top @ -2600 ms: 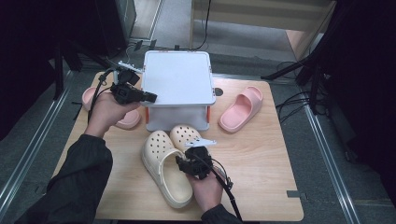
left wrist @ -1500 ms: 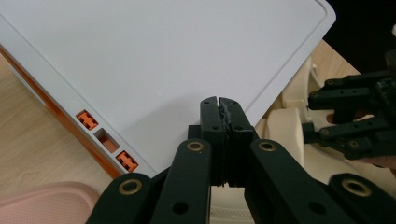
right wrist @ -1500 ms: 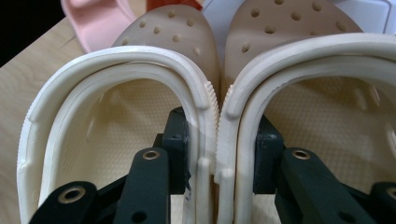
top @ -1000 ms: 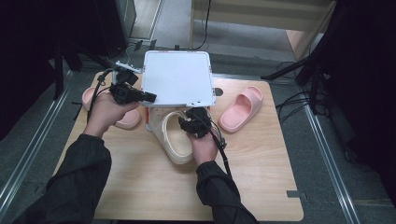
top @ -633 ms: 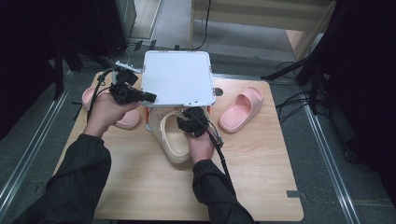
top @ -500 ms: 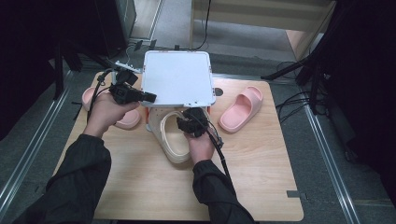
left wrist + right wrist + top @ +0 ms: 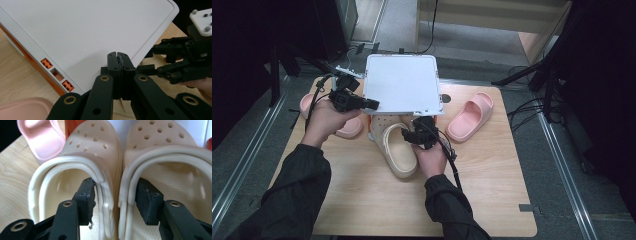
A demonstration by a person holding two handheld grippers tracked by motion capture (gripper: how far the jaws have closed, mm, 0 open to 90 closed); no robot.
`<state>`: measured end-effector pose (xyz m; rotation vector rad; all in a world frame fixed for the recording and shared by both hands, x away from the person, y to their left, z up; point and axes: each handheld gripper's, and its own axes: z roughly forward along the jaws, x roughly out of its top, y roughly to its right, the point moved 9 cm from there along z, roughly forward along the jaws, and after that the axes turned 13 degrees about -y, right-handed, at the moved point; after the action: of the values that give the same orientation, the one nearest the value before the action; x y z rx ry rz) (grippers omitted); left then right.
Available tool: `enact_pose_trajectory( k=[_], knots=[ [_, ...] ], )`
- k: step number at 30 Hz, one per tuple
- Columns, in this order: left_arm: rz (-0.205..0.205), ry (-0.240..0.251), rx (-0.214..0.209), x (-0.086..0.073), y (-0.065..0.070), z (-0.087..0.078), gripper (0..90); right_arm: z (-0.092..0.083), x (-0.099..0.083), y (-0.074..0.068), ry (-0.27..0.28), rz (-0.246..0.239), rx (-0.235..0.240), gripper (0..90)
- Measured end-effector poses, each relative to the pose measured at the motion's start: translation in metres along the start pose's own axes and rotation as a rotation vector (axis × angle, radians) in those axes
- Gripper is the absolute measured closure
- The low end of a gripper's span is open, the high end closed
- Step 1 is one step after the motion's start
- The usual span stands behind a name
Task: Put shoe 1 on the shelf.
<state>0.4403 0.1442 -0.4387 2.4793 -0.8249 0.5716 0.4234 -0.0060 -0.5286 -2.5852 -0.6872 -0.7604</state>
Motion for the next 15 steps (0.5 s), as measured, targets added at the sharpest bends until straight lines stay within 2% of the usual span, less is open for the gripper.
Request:
enact_pose_trajectory(
  k=[6,9,11,15],
  knots=[
    [0.004,-0.005,0.008,0.0,0.0,0.0,89.1,-0.021,-0.008,0.001,0.009,-0.013,0.018,56.2],
    [0.004,-0.004,0.011,0.0,0.0,0.0,89.1,-0.03,-0.015,-0.001,0.004,-0.031,0.029,64.4],
    [0.002,-0.006,0.013,0.0,0.0,0.0,89.1,-0.034,-0.021,-0.002,-0.002,-0.045,0.019,69.2],
    [-0.002,-0.005,0.014,0.0,0.0,0.0,89.2,-0.043,-0.032,-0.007,0.002,-0.058,0.047,77.2]
  ],
)
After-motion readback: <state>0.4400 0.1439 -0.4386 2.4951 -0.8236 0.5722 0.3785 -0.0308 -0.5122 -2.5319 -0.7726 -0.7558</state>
